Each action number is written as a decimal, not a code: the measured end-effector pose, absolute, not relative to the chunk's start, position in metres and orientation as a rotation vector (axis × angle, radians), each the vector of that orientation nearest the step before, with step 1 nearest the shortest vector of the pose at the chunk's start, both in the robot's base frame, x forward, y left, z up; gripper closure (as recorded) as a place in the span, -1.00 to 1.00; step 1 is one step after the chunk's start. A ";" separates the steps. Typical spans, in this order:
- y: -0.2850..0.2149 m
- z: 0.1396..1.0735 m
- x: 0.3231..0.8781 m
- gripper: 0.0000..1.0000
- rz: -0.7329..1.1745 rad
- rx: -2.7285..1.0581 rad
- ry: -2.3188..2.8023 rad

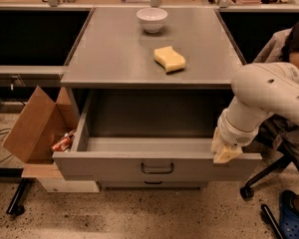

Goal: Open top drawer

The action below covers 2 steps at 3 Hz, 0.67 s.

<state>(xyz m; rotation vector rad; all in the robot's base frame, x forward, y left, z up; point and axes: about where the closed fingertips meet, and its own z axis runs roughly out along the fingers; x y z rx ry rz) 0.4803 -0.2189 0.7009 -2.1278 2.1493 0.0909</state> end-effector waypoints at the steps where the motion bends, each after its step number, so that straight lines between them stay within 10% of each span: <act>1: -0.225 0.728 0.483 -0.93 0.069 -2.086 2.110; 2: -0.226 0.746 0.481 -1.00 0.071 -2.062 2.089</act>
Offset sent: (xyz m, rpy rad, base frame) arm 0.0012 -0.0088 0.0665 0.0852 -0.0980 -0.0115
